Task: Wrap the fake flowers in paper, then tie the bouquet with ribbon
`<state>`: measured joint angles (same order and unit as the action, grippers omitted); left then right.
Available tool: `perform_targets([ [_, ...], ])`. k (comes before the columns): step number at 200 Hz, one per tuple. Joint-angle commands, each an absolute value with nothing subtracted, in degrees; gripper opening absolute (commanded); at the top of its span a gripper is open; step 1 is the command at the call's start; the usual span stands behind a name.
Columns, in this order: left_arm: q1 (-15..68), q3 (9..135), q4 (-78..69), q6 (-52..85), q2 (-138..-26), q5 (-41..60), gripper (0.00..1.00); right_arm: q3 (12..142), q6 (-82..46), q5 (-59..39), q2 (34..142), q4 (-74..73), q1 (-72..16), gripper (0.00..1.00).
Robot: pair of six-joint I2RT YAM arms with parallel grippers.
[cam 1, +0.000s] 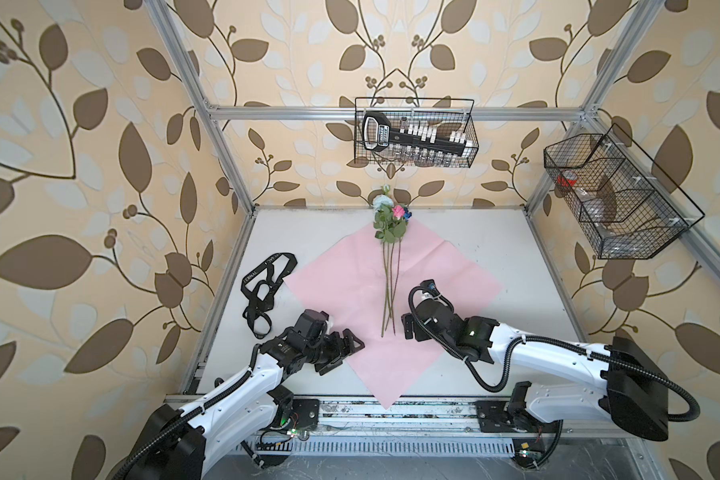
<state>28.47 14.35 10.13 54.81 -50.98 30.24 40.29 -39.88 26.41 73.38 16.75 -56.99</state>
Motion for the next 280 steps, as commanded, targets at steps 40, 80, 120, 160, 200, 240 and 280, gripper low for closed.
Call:
perform_targets([
  [40,32.01,11.77,-0.79,57.11,-56.07,33.17,0.96,39.12,-44.59,31.9,74.5,20.71,-64.25,0.99],
  [80,32.44,11.6,-1.05,57.01,-53.03,31.53,0.96,38.39,-43.59,30.42,75.5,20.57,-68.2,1.0],
  [120,32.47,13.09,-1.53,56.33,-50.89,29.71,0.97,38.97,-42.07,29.32,76.54,21.78,-77.42,0.99],
  [160,32.44,13.63,-4.07,56.98,-52.62,29.16,0.97,42.67,-39.4,26.46,82.53,22.63,-84.51,0.93],
  [200,32.49,15.29,-6.43,57.31,-55.41,29.97,0.97,45.24,-35.77,25.52,85.32,21.28,-86.38,0.93],
  [240,32.5,16.42,-6.06,57.35,-55.55,29.79,0.97,45.07,-29.34,21.81,82.93,17.12,-87.03,0.98],
  [280,32.52,17.35,-6.33,57.35,-55.04,29.45,0.97,48.22,-30.61,26.55,89.08,22.34,-87.16,0.98],
])
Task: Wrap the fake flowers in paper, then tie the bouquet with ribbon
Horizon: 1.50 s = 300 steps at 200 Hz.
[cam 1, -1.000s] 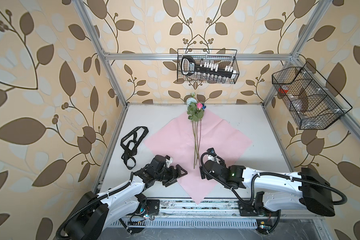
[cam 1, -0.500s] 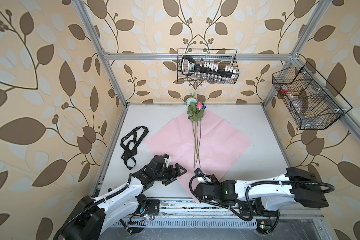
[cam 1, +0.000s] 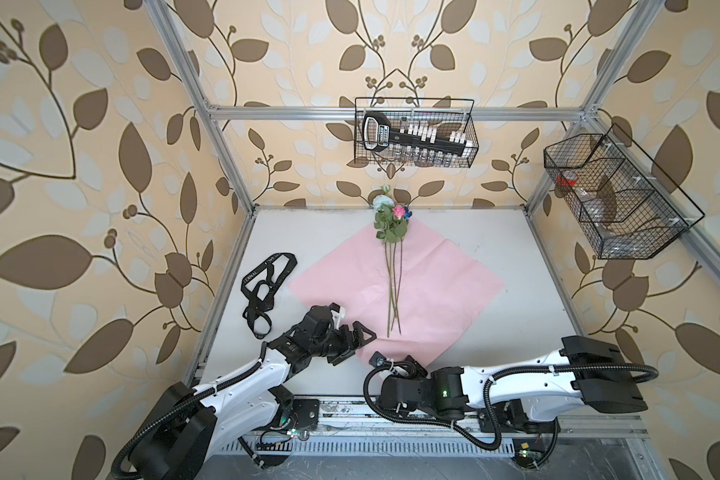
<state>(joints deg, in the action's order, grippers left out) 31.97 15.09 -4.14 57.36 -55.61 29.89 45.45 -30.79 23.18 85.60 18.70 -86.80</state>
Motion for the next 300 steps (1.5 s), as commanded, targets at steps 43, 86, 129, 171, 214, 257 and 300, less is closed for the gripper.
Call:
perform_targets([
  [43,32.56,18.57,-4.48,56.47,-53.97,29.01,0.97,50.1,-37.22,38.19,90.08,28.07,-86.6,0.99],
  [86,32.52,20.5,-2.7,54.57,-54.62,28.31,0.99,49.77,-42.97,44.91,90.33,30.31,-83.58,0.99],
  [129,32.44,24.19,1.7,51.49,-54.69,23.86,0.99,49.66,-39.92,45.01,91.35,26.19,-76.96,0.99],
  [171,32.43,28.73,9.36,49.39,-53.23,12.52,0.99,48.23,-36.77,41.82,91.69,19.33,-68.91,0.99],
  [214,32.43,31.35,13.14,45.95,-51.39,5.45,0.99,47.41,-32.52,37.19,93.6,11.99,-59.51,0.99],
  [257,32.46,32.26,11.69,44.65,-55.24,6.91,0.99,49.28,-29.45,34.99,97.34,9.94,-52.44,0.99],
  [300,32.49,31.51,7.67,45.24,-56.72,9.93,0.94,50.42,-28.3,32.21,99.78,7.69,-48.44,0.99],
])
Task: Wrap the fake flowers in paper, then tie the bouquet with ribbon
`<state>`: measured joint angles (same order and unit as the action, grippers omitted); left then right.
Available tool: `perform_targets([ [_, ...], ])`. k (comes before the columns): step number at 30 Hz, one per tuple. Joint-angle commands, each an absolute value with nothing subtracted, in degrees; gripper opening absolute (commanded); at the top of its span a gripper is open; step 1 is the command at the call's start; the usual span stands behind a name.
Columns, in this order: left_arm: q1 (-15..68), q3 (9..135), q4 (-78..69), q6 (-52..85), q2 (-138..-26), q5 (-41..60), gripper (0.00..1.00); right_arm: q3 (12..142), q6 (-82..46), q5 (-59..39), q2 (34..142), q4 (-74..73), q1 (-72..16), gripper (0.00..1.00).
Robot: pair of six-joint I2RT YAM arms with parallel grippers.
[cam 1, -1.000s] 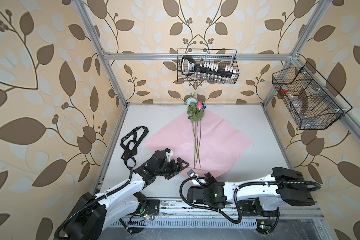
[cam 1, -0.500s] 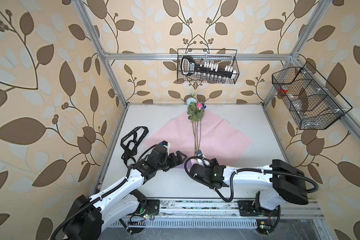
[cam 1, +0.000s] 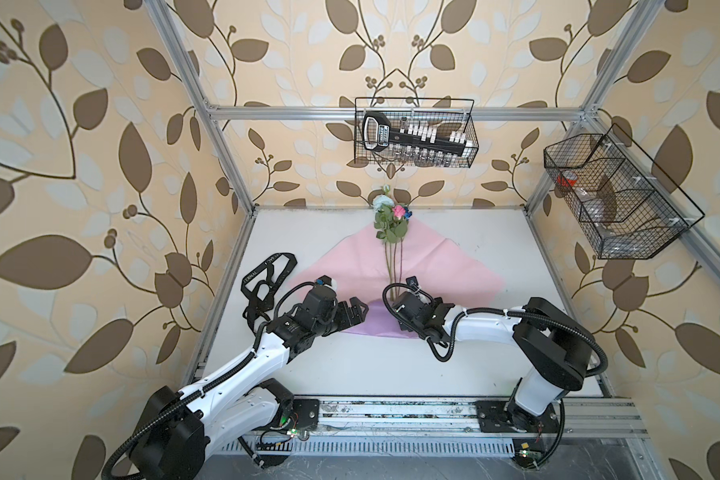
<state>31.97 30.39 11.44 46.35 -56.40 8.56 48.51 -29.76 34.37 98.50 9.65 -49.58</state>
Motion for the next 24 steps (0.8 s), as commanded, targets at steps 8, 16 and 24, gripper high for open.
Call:
perform_targets([
  [8,32.47,29.89,4.05,45.92,-60.81,12.98,0.89,51.14,-28.53,31.2,97.75,8.93,-47.21,0.99],
  [16,32.49,28.22,-0.73,47.39,-64.25,19.28,0.69,50.58,-32.64,24.19,89.53,14.69,-47.25,0.92],
  [24,32.6,26.02,-3.24,48.51,-68.21,20.89,0.6,49.04,-39.15,17.15,83.43,17.97,-51.29,0.58],
])
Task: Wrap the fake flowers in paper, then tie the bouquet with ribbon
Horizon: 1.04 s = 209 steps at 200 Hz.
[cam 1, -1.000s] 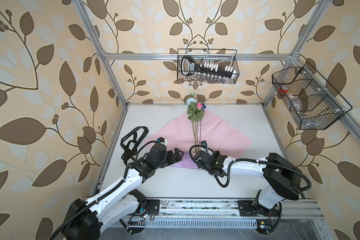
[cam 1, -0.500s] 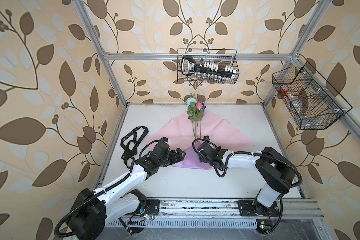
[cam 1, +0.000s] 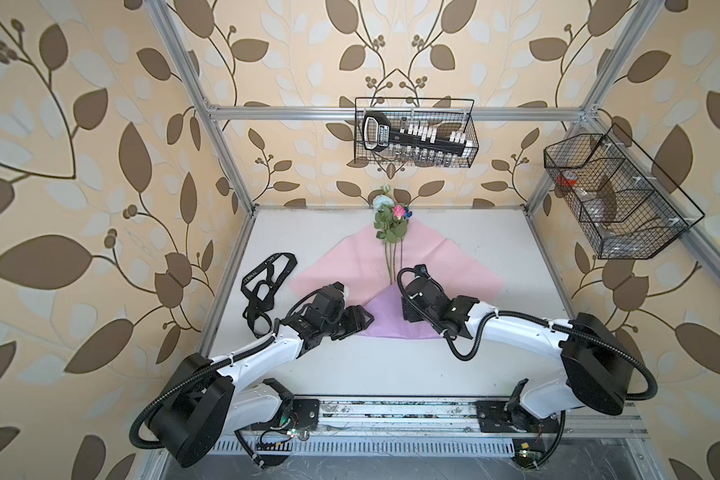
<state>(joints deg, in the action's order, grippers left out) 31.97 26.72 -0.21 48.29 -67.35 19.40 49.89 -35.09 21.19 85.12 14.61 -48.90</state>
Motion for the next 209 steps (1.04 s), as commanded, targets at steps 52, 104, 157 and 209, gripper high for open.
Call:
perform_targets([
  [52,32.46,26.52,-3.1,47.36,-72.07,17.95,0.57,46.59,-43.23,9.3,85.93,15.55,-53.18,0.24],
  [104,32.49,26.19,-1.91,47.9,-74.48,16.75,0.55,45.9,-43.57,8.2,89.58,15.91,-52.69,0.2],
  [157,32.45,25.49,0.27,48.01,-72.35,15.25,0.56,40.81,-45.68,7.74,89.96,15.3,-48.9,0.19],
  [209,32.44,24.97,1.14,48.6,-72.11,14.4,0.56,33.79,-49.75,7.8,84.96,15.88,-45.97,0.2],
])
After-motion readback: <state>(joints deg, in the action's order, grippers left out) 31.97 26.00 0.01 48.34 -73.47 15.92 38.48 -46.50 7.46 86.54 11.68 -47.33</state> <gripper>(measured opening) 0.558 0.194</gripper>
